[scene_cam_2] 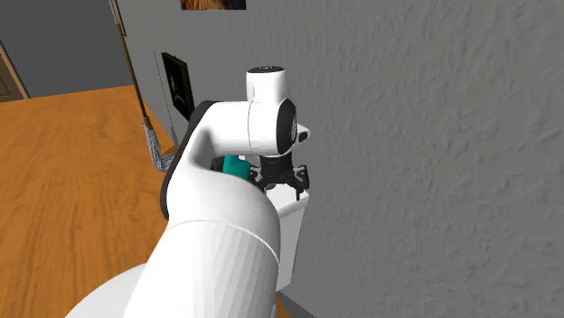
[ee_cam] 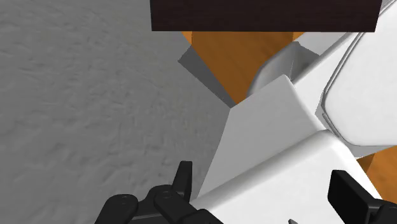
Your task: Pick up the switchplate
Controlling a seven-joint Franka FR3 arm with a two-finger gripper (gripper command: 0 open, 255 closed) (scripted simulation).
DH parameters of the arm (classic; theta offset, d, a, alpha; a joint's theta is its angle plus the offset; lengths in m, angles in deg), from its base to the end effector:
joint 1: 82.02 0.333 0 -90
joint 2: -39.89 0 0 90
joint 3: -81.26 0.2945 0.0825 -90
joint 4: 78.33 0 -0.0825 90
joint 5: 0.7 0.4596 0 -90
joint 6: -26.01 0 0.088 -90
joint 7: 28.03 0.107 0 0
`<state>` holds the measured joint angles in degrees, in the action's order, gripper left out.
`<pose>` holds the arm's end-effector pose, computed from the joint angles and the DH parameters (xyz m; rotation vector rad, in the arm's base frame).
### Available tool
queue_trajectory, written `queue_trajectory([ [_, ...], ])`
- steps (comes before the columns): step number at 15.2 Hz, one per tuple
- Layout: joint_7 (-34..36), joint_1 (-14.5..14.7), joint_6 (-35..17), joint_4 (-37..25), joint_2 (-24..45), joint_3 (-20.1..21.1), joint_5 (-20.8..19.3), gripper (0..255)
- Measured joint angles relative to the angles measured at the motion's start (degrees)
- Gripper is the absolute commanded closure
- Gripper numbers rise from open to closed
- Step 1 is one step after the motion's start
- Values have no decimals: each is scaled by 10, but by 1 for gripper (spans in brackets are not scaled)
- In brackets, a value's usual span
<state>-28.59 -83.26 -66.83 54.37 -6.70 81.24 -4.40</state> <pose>0.3954 -0.0153 0.6131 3.0701 -0.0195 0.1789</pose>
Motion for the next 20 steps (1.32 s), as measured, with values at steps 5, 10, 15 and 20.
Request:
queue_trajectory([
  [5, -48, 22, 8, -73, 89, -9, 6, 0],
  [10, -130, 54, 38, -204, 232, -19, 18, 0],
  [15, -194, 76, 75, -317, 344, -16, 32, 0],
  [20, -201, 77, 46, -292, 352, -16, 33, 0],
])
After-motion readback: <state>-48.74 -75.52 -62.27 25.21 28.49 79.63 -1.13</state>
